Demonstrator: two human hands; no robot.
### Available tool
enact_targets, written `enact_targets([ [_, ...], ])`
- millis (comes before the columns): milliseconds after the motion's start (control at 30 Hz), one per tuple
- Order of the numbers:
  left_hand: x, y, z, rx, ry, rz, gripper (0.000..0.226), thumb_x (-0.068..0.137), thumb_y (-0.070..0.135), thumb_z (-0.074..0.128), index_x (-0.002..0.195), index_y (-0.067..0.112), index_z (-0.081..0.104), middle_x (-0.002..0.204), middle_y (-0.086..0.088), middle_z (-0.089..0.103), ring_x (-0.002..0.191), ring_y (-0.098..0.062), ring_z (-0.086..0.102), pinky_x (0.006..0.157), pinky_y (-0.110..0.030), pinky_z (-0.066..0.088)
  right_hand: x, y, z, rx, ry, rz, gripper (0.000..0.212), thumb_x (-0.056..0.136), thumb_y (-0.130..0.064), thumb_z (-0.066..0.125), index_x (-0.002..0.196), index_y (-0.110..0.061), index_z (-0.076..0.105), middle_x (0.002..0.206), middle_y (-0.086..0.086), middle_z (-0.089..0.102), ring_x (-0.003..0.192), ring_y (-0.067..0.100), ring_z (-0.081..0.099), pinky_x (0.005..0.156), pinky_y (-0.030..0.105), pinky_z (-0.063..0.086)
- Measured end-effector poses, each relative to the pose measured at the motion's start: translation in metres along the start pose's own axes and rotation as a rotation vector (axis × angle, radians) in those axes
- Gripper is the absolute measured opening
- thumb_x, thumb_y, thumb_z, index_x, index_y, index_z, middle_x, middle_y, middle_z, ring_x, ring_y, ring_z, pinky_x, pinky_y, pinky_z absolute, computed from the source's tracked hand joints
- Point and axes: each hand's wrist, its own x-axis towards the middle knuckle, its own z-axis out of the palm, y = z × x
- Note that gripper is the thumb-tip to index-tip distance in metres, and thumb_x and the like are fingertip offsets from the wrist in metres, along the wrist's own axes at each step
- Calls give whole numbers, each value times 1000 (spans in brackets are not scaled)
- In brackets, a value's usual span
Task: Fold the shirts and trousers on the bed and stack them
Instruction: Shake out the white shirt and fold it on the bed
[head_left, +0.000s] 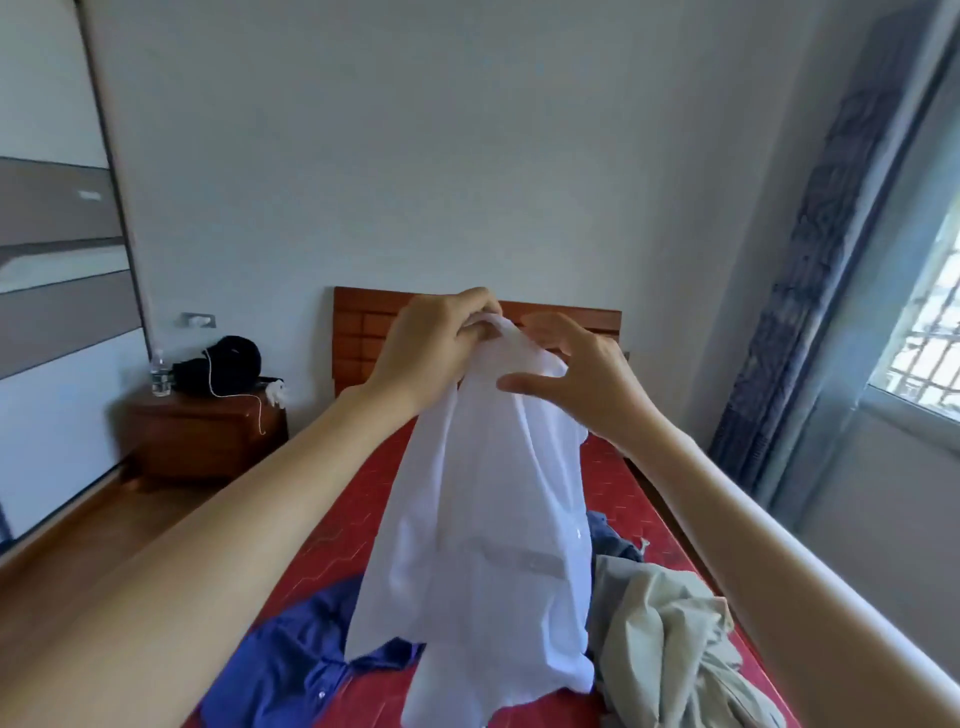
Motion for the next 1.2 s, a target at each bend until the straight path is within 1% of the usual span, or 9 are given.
enact_targets([
  [133,6,26,18,-13,-41,78,7,90,11,63,92,9,69,86,-2,72,78,-19,67,70,-35,52,-10,0,-2,79,50,40,28,82,-35,72,63,-22,55,51,-15,48,50,5,39,52,29,28],
  [333,-45,14,34,-211,-145,-227,28,83,33,74,106,22,63,89,18,63,78,8,60,65,-5,45,-26,6,-12,130,80,116,12,84,-27,72,73,-22,70,63,-4,62,59,13,52,58,31,42],
  [467,-94,-2,45,-139,-336,-346,20,87,39,68,91,19,66,79,13,64,67,3,58,60,-10,40,-26,11,-21,160,124,174,7,83,-16,72,85,-19,77,73,-10,70,73,14,65,69,29,51],
  [567,-114,-16,36,-153,-281,-402,27,91,35,62,88,10,72,77,2,69,69,-10,62,60,-9,39,-27,19,-31,161,121,220,15,82,-9,69,82,-21,77,69,-19,66,71,5,63,70,26,51],
  [767,-83,-20,-4,-115,-105,-368,11,90,16,66,97,18,74,88,11,70,82,6,61,66,-2,41,-51,42,-33,33,-19,190,2,81,-19,76,81,-18,76,66,-10,65,63,7,57,61,23,46],
  [933,-31,1,-19,-57,-79,-275,18,89,4,62,94,14,77,88,10,70,82,3,62,69,2,40,-65,56,-21,-103,-154,198,31,80,-30,76,61,-12,60,53,-2,51,52,14,42,57,29,36],
  [1000,-13,14,-17,-41,-90,-235,22,88,3,59,95,14,77,90,7,71,84,1,62,69,2,39,-66,47,-15,-75,-133,187,22,77,-42,77,80,-22,67,71,-10,64,66,9,59,68,31,52],
  [1100,6,34,-7,3,-135,-150,19,89,7,61,100,11,76,99,0,73,89,-5,62,68,3,38,-57,15,-9,118,-102,116,89,61,-69,72,134,-26,48,121,-13,60,106,0,57,87,15,48],
  [1200,16,50,1,-5,-123,-132,15,88,13,66,99,12,76,93,1,73,81,-4,62,63,2,39,-38,-19,-4,268,-89,87,85,66,-67,72,134,-27,43,123,-17,56,107,-1,56,78,8,45],
])
